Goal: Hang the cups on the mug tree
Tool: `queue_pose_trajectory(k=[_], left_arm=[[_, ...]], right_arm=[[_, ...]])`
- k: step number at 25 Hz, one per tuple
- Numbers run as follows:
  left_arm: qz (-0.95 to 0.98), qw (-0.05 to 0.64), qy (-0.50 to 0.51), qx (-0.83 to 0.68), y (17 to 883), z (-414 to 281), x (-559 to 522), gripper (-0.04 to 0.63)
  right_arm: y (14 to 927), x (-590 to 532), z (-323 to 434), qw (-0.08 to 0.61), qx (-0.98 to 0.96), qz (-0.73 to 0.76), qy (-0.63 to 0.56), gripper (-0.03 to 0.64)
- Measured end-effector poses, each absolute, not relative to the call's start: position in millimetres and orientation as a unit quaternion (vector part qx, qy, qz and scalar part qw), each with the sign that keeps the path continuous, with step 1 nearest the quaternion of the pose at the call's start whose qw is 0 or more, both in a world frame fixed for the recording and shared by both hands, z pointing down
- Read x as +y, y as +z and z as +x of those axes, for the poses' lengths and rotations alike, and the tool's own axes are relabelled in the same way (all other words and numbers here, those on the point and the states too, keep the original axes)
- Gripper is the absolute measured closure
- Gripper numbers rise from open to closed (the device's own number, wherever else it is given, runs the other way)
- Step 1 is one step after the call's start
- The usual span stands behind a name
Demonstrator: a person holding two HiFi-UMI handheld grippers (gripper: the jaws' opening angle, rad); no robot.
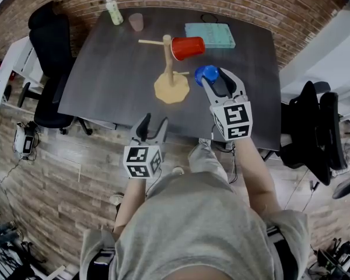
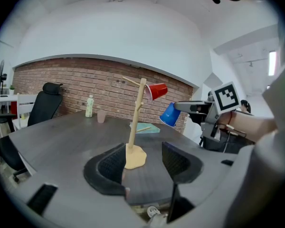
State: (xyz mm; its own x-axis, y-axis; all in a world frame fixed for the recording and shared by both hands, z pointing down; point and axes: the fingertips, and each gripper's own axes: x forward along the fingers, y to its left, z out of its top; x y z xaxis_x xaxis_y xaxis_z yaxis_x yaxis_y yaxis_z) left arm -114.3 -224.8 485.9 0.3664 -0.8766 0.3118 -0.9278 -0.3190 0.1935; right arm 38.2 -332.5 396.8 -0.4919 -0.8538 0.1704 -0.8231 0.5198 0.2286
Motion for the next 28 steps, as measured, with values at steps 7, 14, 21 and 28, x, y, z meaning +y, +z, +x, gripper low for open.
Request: queue_pose_trajectory(k=[7, 14, 21, 28], left_arm=[[0.805, 0.167, 0.071, -0.565, 483, -127, -210, 0.364], [0.799, 0.164, 0.069, -0.575, 481, -139, -199, 0.364], [0.79, 0.165, 0.067, -0.587, 480, -150, -190, 0.364], [0.779, 0.167, 0.064, -0.601, 480, -160, -184, 0.364]], right_arm=[[369, -309, 6, 0.108, -0.877, 0.461, -0.08, 0.413], [354, -292, -26, 0.092, -0.892, 0.432, -0.094, 0.413], [343, -286, -51, 0.083, -0.903, 0.409, -0.106, 0.413], [342, -286, -78, 0.084, -0.91, 0.387, -0.12, 0.413]])
